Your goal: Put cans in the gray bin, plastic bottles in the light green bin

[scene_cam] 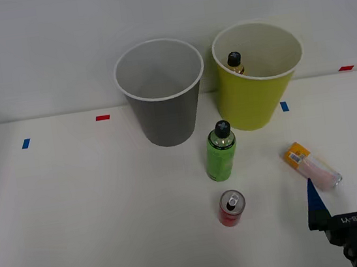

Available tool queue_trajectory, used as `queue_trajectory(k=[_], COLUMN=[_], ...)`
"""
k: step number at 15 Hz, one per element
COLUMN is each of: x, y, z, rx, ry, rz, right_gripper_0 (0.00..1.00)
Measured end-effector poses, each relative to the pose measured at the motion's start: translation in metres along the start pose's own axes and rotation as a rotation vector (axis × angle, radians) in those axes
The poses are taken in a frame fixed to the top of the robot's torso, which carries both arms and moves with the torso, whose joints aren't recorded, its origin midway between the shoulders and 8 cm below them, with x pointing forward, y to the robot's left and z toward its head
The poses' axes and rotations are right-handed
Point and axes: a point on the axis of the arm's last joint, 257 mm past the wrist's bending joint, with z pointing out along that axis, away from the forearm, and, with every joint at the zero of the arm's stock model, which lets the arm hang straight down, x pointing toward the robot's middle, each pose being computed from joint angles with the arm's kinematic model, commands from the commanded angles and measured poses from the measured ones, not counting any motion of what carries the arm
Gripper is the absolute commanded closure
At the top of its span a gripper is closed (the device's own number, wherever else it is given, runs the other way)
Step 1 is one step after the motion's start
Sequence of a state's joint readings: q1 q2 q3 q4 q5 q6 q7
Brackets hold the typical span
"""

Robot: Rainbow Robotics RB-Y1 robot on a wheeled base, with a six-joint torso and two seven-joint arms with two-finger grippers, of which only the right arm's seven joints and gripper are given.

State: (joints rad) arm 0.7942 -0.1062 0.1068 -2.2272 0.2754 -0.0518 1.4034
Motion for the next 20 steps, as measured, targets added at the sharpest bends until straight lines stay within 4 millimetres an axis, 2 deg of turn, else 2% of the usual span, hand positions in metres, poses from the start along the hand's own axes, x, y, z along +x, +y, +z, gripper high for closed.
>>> queue_trajectory(k=[4,9,11,14,20], x=[-0.007,0.004,-0.014,-0.026,-0.014], y=[-0.007,-0.018,-0.012,0.0,-0.011], z=[0.014,0.006,0.013,0.027,0.038], rx=[-0.001,0.016,-0.005,-0.052,-0.035], ry=[0.055,0.298,0.291,0.26,0.377], rz=[-0.055,-0.125,-0.143,-0.121,-0.181], right_gripper_0=[0.09,0.1,0.09,0.1,0.09])
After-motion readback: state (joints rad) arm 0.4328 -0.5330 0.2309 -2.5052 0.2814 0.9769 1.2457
